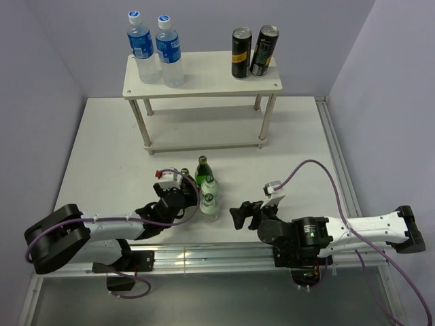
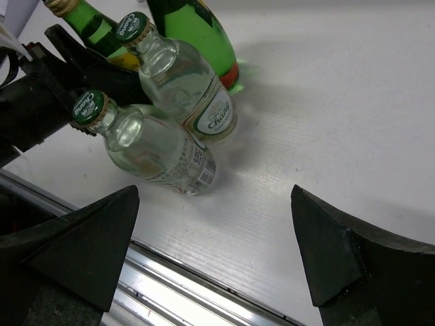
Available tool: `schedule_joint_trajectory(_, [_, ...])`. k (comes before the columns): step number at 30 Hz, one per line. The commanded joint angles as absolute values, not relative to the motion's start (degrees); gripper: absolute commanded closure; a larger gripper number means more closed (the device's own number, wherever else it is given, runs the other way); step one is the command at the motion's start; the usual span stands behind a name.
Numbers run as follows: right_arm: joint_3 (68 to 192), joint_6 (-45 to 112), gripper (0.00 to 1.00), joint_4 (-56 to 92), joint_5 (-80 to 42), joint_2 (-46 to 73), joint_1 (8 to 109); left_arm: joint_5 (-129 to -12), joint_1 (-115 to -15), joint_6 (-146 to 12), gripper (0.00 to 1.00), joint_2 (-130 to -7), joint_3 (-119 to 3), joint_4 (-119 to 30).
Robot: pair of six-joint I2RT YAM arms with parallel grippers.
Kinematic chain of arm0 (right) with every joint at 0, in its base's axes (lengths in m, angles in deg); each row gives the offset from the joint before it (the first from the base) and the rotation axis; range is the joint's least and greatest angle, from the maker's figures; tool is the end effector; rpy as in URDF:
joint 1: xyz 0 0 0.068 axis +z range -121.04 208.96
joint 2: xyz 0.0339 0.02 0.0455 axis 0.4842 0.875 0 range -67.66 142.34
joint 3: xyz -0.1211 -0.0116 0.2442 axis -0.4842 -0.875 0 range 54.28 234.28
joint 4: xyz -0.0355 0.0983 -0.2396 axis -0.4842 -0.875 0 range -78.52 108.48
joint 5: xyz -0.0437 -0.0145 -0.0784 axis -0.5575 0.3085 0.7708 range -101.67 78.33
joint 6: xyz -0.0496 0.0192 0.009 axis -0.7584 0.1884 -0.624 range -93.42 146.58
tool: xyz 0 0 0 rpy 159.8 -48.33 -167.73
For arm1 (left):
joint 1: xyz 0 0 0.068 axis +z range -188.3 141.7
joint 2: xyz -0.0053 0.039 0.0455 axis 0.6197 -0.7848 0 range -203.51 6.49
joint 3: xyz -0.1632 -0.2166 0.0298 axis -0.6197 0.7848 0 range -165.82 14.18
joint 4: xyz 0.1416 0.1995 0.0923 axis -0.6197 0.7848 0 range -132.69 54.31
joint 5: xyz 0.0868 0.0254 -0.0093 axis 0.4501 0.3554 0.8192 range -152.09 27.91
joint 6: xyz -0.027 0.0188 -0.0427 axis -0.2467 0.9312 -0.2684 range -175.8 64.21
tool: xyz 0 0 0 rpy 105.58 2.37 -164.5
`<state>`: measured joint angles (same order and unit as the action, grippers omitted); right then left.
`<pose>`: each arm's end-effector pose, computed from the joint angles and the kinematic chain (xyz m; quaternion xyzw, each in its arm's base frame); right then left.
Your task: Place and organize the beverage onto the shelf
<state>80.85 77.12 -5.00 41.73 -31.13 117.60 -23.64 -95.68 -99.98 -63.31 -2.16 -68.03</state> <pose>0.0318 0.1382 0.2349 -0.0556 0.8131 0.2587 0.5185 0.1334 -0.1673 0.1521 -0.0751 0.8239 -0.1976 0.5258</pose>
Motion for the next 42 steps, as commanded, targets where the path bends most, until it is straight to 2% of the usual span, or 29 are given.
schedule_joint_trajectory(1, [80.6, 78.6, 0.00, -4.3, 44.8, -31.4, 118.1, -17.8, -96.0, -98.5, 0.04, -65.9, -3.7, -72.8])
schedule_joint_trajectory(11, [78.8, 79.6, 0.00, -4.8, 44.8, -33.9, 118.0, -11.4, -96.0, -94.3, 0.06, -74.3, -6.6, -78.0])
schedule_joint_trajectory(14, [78.7, 79.5, 0.00, -4.9, 44.9, -33.9, 118.1, -9.5, -95.9, -92.7, 0.10, -77.2, -8.4, -78.1])
schedule_joint_trajectory(16, [78.7, 79.5, 0.00, -5.1, 44.9, -34.0, 118.1, -8.5, -95.8, -91.9, 0.22, -78.8, -9.4, -78.5])
schedule_joint_trajectory(17, [78.8, 79.5, 0.00, -5.3, 44.8, -34.2, 118.1, -8.3, -95.8, -91.7, 0.34, -79.2, -9.5, -78.6])
schedule_joint_trajectory(18, [78.8, 79.5, 0.00, -5.5, 44.8, -34.2, 118.1, -8.1, -95.8, -91.5, 0.51, -79.7, -9.7, -78.9])
schedule_joint_trajectory(20, [78.8, 79.7, 0.00, -6.3, 44.9, -34.7, 118.1, -7.5, -95.7, -91.7, 0.56, -79.8, -9.7, -79.0])
schedule_joint_trajectory(21, [78.7, 79.8, 0.00, -6.6, 45.0, -34.9, 118.1, -7.6, -95.6, -91.7, 0.62, -79.6, -9.7, -78.8])
schedule_joint_trajectory(24, [78.5, 79.9, 0.00, -7.4, 45.1, -36.0, 118.1, -7.2, -95.4, -92.2, 0.86, -79.1, -9.6, -77.7])
schedule_joint_trajectory(25, [78.5, 79.9, 0.00, -7.4, 45.0, -36.5, 118.0, -6.8, -95.5, -92.6, 0.98, -78.9, -9.7, -77.0])
schedule_joint_trajectory(33, [78.5, 78.6, 0.00, -6.6, 45.1, -36.5, 118.0, -8.7, -93.5, -89.1, 1.00, -70.3, -9.8, -74.9])
schedule_joint_trajectory(42, [78.5, 78.2, 0.00, -6.2, 45.1, -36.3, 118.1, -18.4, -82.9, -82.3, 1.00, -67.2, -16.5, -74.9])
